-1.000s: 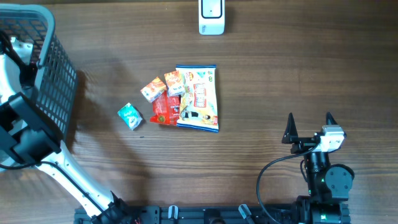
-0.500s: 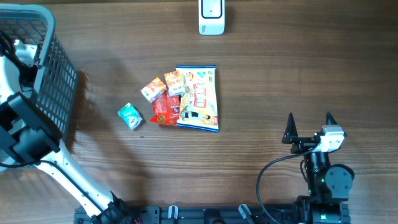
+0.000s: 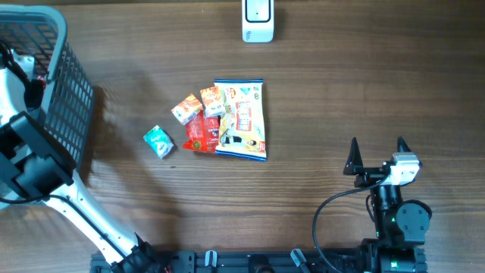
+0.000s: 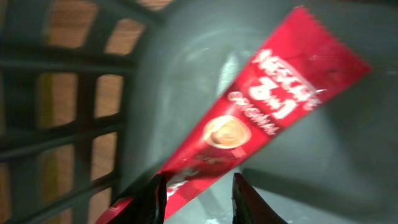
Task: Scan the item barcode
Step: 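Grasp the red Nescafe stick with the left gripper and lift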
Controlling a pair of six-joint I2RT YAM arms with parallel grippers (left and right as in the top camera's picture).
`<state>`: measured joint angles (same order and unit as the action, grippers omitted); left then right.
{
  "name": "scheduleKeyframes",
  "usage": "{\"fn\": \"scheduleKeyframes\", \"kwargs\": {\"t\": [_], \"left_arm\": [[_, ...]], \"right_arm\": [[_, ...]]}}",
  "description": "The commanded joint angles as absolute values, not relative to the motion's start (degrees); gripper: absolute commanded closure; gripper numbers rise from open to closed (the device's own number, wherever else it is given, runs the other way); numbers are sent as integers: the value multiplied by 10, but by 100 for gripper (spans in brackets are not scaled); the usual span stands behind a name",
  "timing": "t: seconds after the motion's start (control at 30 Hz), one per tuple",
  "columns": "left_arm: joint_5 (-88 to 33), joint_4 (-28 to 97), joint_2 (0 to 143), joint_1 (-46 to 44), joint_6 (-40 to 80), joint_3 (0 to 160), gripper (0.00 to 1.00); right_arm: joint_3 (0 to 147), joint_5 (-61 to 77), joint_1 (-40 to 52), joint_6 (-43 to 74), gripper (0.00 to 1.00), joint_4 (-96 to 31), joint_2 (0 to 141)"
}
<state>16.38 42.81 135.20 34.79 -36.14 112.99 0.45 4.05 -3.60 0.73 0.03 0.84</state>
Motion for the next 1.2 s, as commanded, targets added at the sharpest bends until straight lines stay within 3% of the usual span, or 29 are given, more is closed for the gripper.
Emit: {"fn": "scheduleKeyframes", "kwargs": {"t": [0.0, 0.13, 0.2, 0.27, 0.47, 0.6, 0.67, 0.73, 0.77, 1.17], "left_arm": [[203, 425, 1321, 344, -338, 1126, 69], [197, 417, 1321, 346, -338, 1124, 67], [164, 413, 1321, 349, -339, 1124, 53], [126, 413, 1322, 355, -342, 1124, 46], [101, 417, 1339, 376, -342, 1124, 44], [100, 429, 1352, 388, -342, 1123, 35], [100, 429, 1356, 392, -342, 1123, 25], [100, 428, 1357, 393, -342, 1123, 4], [100, 426, 1358, 393, -342, 1123, 0], [6, 424, 1362, 393, -342, 1101, 0]], "right_arm": [[3, 45, -38, 1, 0, 2, 5], [3, 45, -38, 1, 0, 2, 5], [3, 45, -38, 1, 0, 2, 5], [3, 45, -38, 1, 0, 2, 5], [3, 45, -38, 1, 0, 2, 5], [3, 45, -38, 1, 0, 2, 5], [3, 45, -38, 1, 0, 2, 5], [3, 45, -38, 1, 0, 2, 5], [3, 45, -38, 1, 0, 2, 5], [3, 45, -38, 2, 0, 2, 5]]}}
